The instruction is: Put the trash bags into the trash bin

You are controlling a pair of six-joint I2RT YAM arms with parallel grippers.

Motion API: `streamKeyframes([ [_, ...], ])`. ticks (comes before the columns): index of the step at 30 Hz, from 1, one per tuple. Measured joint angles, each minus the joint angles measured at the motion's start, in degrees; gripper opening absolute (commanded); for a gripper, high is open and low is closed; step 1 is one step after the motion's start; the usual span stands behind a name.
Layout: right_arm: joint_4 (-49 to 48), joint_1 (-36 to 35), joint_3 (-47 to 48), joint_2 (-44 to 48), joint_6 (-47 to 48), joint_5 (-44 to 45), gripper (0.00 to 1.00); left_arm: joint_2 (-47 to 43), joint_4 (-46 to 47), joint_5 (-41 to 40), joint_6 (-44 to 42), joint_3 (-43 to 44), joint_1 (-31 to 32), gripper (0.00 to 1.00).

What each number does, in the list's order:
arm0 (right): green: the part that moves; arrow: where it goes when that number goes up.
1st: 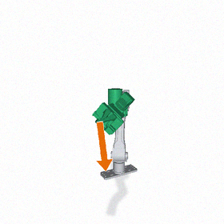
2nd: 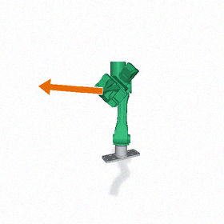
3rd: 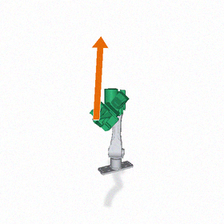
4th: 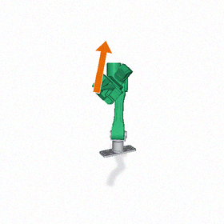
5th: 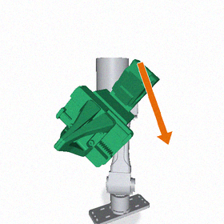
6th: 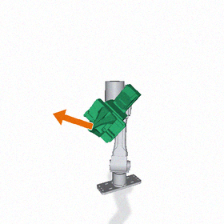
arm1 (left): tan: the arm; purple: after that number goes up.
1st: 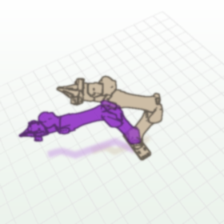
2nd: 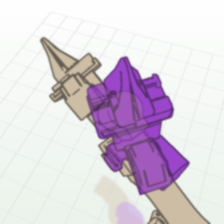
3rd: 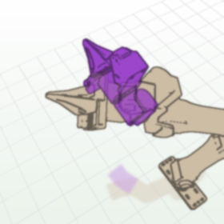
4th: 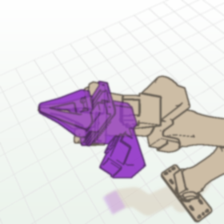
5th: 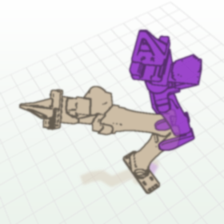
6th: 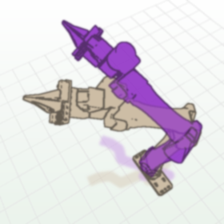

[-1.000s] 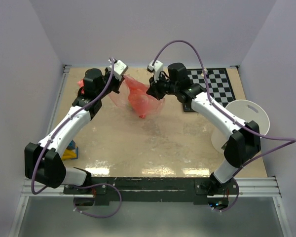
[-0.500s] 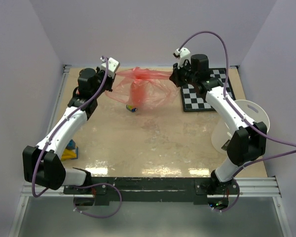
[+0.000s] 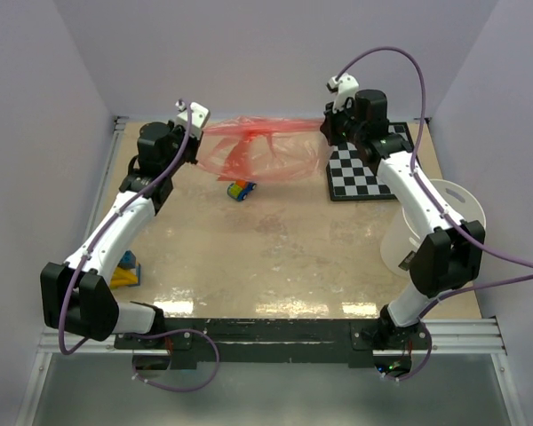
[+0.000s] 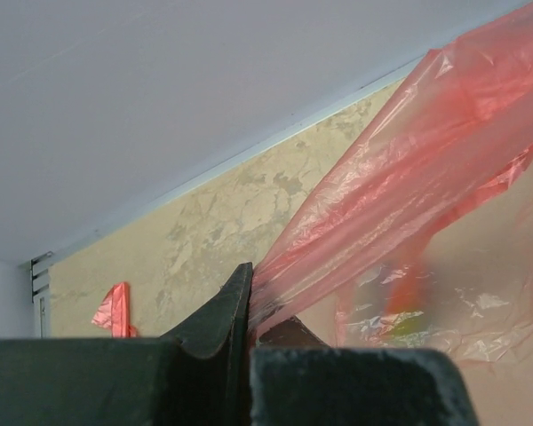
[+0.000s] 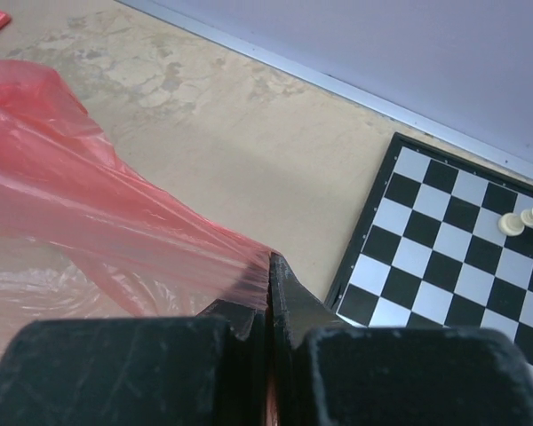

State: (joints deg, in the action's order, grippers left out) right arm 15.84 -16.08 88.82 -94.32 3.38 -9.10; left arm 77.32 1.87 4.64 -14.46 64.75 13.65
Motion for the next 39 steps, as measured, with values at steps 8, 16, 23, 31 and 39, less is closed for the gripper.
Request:
streamKeyframes([
  [8,0.0,-0.2,2.9,-0.3,-0.9,-6.0,0.0,0.3,-0.4,7.6,4.2,0.2,-0.4,0.0],
  [16,2.1,-0.6,15.1,-10.7,-0.3,-10.2,0.0,12.7,-7.0,12.5,6.5,14.0,-0.4,0.0],
  [23,3.0,-0.6,54.9,-35.4,0.0,-9.2,0.0,31.3,-10.9,11.6,4.5,43.8,-0.6,0.0],
  [31,-28.4,-1.2,45.0,-21.7,-3.0,-4.0,0.0,33.5,12.6,9.4,2.4,59.0,-0.8,0.0],
  [39,-61.7,-6.6,28.1,-1.5,6.3,-4.3,0.0,28.5,40.7,8.7,-7.9,55.2,7.9,0.0],
])
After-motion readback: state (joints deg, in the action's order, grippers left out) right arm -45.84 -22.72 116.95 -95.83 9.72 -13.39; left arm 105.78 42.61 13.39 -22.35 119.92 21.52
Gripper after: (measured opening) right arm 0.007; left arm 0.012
